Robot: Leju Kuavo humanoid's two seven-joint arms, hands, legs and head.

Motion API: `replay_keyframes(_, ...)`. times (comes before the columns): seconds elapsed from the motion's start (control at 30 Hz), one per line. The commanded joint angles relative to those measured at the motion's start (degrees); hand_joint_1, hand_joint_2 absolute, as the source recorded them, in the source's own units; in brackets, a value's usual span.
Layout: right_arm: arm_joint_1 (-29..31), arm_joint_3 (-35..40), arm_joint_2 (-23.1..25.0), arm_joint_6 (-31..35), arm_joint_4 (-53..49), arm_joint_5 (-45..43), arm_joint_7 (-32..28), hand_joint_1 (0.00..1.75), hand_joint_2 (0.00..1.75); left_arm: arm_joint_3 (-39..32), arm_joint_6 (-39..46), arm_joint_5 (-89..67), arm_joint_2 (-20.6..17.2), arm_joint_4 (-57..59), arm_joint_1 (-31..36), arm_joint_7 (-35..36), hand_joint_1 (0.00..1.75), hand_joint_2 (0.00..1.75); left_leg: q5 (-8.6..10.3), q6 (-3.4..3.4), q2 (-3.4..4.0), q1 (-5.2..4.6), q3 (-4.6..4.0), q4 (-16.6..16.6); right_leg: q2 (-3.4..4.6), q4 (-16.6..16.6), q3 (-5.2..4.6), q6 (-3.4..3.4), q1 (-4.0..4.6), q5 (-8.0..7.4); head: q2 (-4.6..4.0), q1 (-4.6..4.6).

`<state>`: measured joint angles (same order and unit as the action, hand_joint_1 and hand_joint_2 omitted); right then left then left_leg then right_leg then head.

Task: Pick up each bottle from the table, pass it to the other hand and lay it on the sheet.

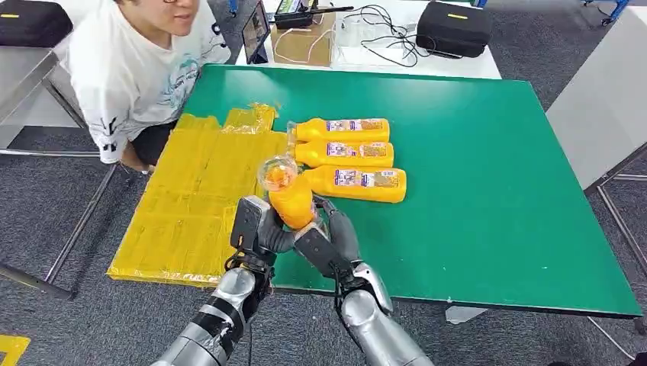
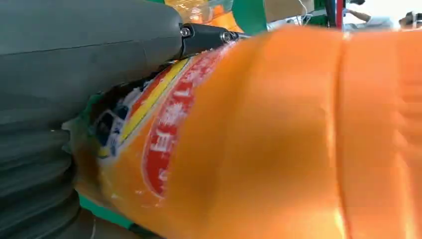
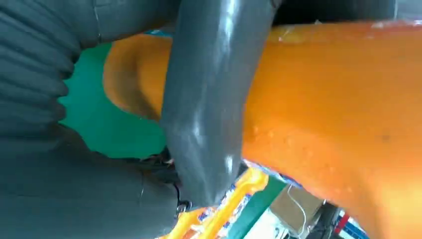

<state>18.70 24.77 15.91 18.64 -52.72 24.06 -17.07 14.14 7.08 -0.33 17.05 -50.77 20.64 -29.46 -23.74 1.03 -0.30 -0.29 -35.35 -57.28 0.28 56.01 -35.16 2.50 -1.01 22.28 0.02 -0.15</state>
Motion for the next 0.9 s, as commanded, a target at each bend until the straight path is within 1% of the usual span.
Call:
replay_keyframes(0.03,2.54,4.92,0.19,1.36,8.73,-1.01,0.17,0.03,1.75,0.31,-0.4,2.64,-0.69,1.28,1.73,-1.02,0.35,1.75,-0.05,-0.06,0.03,0.05,0.14,0.01,0.0,-0.03,0.14,-0.07,0.06,0.04,0.0,0.0)
replay_keyframes(0.07,2.47,4.72,0.07,1.75,8.62,-1.14,0.12,0.0,1.75,0.2,-0.58,2.85,-0.79,0.89,1.52,-1.15,1.75,1.75,-0.1,-0.09,0.03,0.08,0.23,0.0,-0.01,-0.03,0.24,-0.11,0.1,0.08,0.0,0.0)
replay_keyframes(0.13,2.28,3.83,-0.38,2.08,7.96,-2.0,-0.03,0.0,1.75,-0.17,-0.42,3.11,-0.95,-0.07,1.1,-1.58,1.75,1.75,-0.05,-0.05,0.01,0.05,0.13,0.02,-0.01,-0.05,0.14,-0.06,0.05,0.04,0.0,0.0)
replay_keyframes(0.2,2.16,3.34,-1.04,2.21,7.23,-2.34,-0.12,0.0,1.75,-0.51,0.25,3.1,-1.0,-0.67,0.98,-2.07,1.75,1.75,-0.09,-0.07,0.02,0.05,0.21,0.01,-0.01,-0.04,0.21,-0.08,0.06,0.08,-0.02,-0.02)
replay_keyframes(0.23,1.65,2.51,-1.39,2.73,5.78,-2.84,-0.32,0.0,1.75,-0.7,1.66,2.55,-1.11,-1.04,0.96,-2.31,1.75,1.75,-0.03,-0.04,0.0,0.03,0.11,0.02,-0.02,-0.03,0.11,-0.05,0.04,0.04,0.0,0.0)
replay_keyframes(0.27,1.34,2.09,-1.81,3.06,4.71,-2.91,-0.39,0.0,1.75,-0.97,3.03,2.04,-1.25,-1.39,0.95,-2.7,1.75,1.75,-0.1,-0.08,-0.01,0.07,0.21,-0.01,-0.04,-0.03,0.24,-0.09,0.08,0.1,-0.02,0.02)
replay_keyframes(0.3,1.41,2.04,-2.02,2.96,4.66,-2.92,-0.4,0.0,1.75,-1.01,2.98,2.06,-1.35,-1.45,1.06,-2.69,1.75,1.75,-0.06,-0.06,-0.01,0.04,0.16,0.02,-0.04,-0.03,0.17,-0.07,0.05,0.07,-0.02,-0.02)
replay_keyframes(0.37,0.66,0.75,-2.86,3.66,2.17,-3.09,-0.13,0.0,1.75,-1.1,7.67,-1.22,-2.34,-1.64,1.43,-3.73,1.75,1.75,-0.1,-0.08,-0.04,0.07,0.22,0.0,-0.08,-0.03,0.25,-0.11,0.08,0.11,0.0,0.0)
replay_keyframes(0.4,0.75,0.63,-3.2,3.49,2.08,-3.11,-0.13,0.0,1.75,-1.28,7.4,-1.11,-2.75,-1.67,1.57,-3.75,1.75,1.75,-0.05,-0.07,-0.03,0.07,0.16,0.01,-0.06,-0.06,0.19,-0.08,0.08,0.06,-0.02,0.0)
replay_keyframes(0.47,-0.07,-0.81,-3.73,3.81,-0.25,-3.19,-0.11,0.0,1.75,-2.61,10.68,-3.6,-3.81,-0.36,2.39,-3.8,1.75,1.75,-0.07,-0.08,-0.01,0.06,0.21,0.02,-0.04,-0.05,0.23,-0.1,0.07,0.07,-0.02,0.0)
replay_keyframes(0.5,-0.13,-1.44,-4.2,3.93,-1.07,-3.3,-0.21,0.0,1.75,-3.46,11.07,-4.1,-4.93,0.32,2.95,-3.73,1.75,1.75,-0.05,-0.07,0.0,0.06,0.15,0.0,-0.03,-0.04,0.16,-0.09,0.07,0.05,-0.02,0.0)
replay_keyframes(0.53,-0.48,-2.2,-4.5,4.21,-2.23,-3.36,-0.24,0.0,1.75,-3.69,14.18,-6.99,-5.98,1.92,3.86,-3.75,1.75,1.75,0.0,-0.05,0.0,0.0,0.1,0.05,-0.02,-0.03,0.08,-0.06,0.0,0.02,0.0,-0.02)
replay_keyframes(0.57,-0.33,-2.87,-5.06,4.2,-2.85,-3.43,-0.29,0.0,1.75,-4.06,17.31,-9.82,-7.39,3.37,4.89,-3.37,1.75,1.75,-0.07,-0.1,0.05,0.07,0.23,0.02,0.0,-0.04,0.22,-0.12,0.08,0.06,-0.02,0.0)
replay_keyframes(0.6,-0.26,-3.37,-5.31,3.66,-3.42,-3.47,-0.3,0.0,1.75,-5.25,16.3,-9.94,-8.17,4.52,5.56,-3.66,1.75,1.75,-0.03,-0.09,0.0,0.06,0.17,0.03,-0.04,-0.04,0.18,-0.11,0.07,0.04,-0.02,0.0)
replay_keyframes(0.63,-0.27,-3.97,-5.37,3.59,-3.71,-3.42,-0.31,0.0,1.75,-5.18,18.57,-13.11,-8.91,5.76,6.26,-4.01,1.75,1.75,-0.02,-0.08,0.01,0.04,0.15,0.03,-0.02,-0.02,0.13,-0.09,0.05,0.03,0.0,0.0)
replay_keyframes(0.7,0.18,-5.3,-5.68,3.06,-4.12,-3.41,-0.74,0.0,1.75,-6.11,22.37,-19.83,-10.99,9.25,8.19,-2.42,1.75,1.75,-0.04,-0.1,0.09,0.08,0.2,0.03,0.04,-0.05,0.18,-0.11,0.1,0.02,0.0,0.0)
replay_keyframes(0.77,0.01,-7.13,-5.47,2.67,-5.02,-4.78,-1.82,0.0,1.75,-6.47,24.03,-25.85,-12.82,14.59,10.76,0.12,1.75,1.75,-0.04,-0.11,0.05,0.07,0.24,0.03,0.0,-0.04,0.21,-0.12,0.09,0.04,-0.02,-0.02)
replay_keyframes(0.8,0.15,-7.23,-5.6,2.62,-5.11,-4.78,-1.82,0.0,1.75,-6.86,23.59,-25.65,-13.43,14.85,10.98,0.08,1.75,1.75,0.01,-0.08,0.03,0.04,0.15,0.05,-0.02,-0.02,0.11,-0.08,0.05,0.02,0.0,0.0)
replay_keyframes(0.83,-0.12,-7.96,-5.33,2.62,-5.87,-5.53,-2.49,0.0,1.75,-6.49,24.56,-28.49,-14.17,17.69,12.24,1.08,1.75,1.75,-0.04,-0.13,0.02,0.11,0.25,0.0,-0.03,-0.01,0.24,-0.14,0.12,0.07,-0.02,0.0)
replay_keyframes(0.87,-0.29,-8.29,-5.19,2.57,-6.32,-5.95,-2.87,0.0,1.75,-6.23,26.0,-30.49,-14.7,19.31,12.84,2.53,1.75,1.75,-0.04,-0.12,0.03,0.11,0.28,0.0,-0.03,0.0,0.26,-0.14,0.12,0.09,-0.02,0.02)
replay_keyframes(0.9,-0.45,-8.56,-5.07,2.19,-7.16,-6.42,-3.25,0.0,1.75,-5.36,26.5,-34.58,-16.01,22.98,14.29,5.12,1.75,1.75,0.0,-0.13,0.08,0.1,0.22,0.01,0.04,0.0,0.19,-0.11,0.1,0.05,-0.02,0.0)
